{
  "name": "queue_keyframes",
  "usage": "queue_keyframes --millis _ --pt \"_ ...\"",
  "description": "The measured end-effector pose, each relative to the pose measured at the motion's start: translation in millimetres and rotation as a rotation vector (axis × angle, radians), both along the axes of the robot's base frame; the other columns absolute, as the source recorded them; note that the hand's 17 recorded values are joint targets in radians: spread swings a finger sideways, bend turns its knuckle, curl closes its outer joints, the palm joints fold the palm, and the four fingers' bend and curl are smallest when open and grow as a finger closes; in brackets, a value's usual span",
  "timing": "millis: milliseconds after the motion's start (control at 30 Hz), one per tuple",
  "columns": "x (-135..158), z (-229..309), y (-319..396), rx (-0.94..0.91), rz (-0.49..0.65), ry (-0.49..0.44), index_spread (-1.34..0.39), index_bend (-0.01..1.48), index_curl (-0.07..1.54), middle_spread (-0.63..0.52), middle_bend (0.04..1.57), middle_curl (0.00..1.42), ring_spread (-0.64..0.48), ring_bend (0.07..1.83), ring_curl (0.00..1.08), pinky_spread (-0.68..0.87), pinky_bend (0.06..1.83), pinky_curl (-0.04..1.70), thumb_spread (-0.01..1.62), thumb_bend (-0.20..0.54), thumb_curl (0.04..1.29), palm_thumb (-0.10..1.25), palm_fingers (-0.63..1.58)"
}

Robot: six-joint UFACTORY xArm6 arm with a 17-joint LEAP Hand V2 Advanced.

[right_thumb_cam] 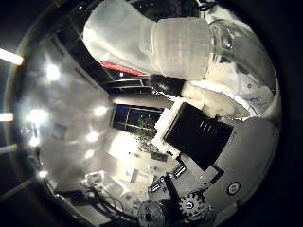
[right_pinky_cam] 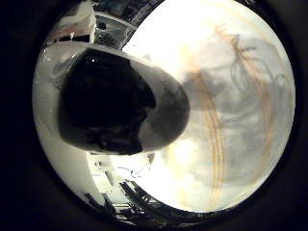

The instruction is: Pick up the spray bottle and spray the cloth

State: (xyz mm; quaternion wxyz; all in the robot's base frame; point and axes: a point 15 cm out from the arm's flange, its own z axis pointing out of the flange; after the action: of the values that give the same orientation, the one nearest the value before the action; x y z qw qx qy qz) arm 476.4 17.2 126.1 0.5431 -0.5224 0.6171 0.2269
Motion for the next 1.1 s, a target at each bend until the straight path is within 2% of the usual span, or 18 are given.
queue_keyframes --millis 200,433,633,933,1100 --pt "-8.6 35.9 18.3 -0.066 0.1 0.023 -0.16 1.21 0.69 -0.06 1.37 0.6 -0.15 1.49 0.6 -0.14 1.12 1.12 0.9 -0.012 0.73 1.13 1.18" --pt "-26.1 62.8 22.8 -0.226 0.195 0.156 -0.16 1.21 0.68 -0.06 1.37 0.6 -0.15 1.49 0.6 -0.14 1.07 1.22 0.9 -0.012 0.76 1.12 1.19" --pt "-20.8 95.6 39.8 -0.415 0.272 0.236 -0.16 1.21 0.67 -0.06 1.37 0.59 -0.15 1.48 0.59 -0.15 1.03 1.28 0.9 -0.014 0.78 1.11 1.19" --pt "-18.7 131.5 96.6 -0.663 0.363 0.271 -0.16 1.22 0.67 -0.06 1.37 0.59 -0.15 1.48 0.6 -0.16 1.0 1.34 0.9 -0.013 0.8 1.1 1.2" --pt "-16.4 144.4 131.0 -0.824 0.397 0.257 -0.17 1.21 0.68 -0.06 1.37 0.59 -0.15 1.48 0.6 -0.17 0.99 1.35 0.9 -0.013 0.81 1.1 1.19"
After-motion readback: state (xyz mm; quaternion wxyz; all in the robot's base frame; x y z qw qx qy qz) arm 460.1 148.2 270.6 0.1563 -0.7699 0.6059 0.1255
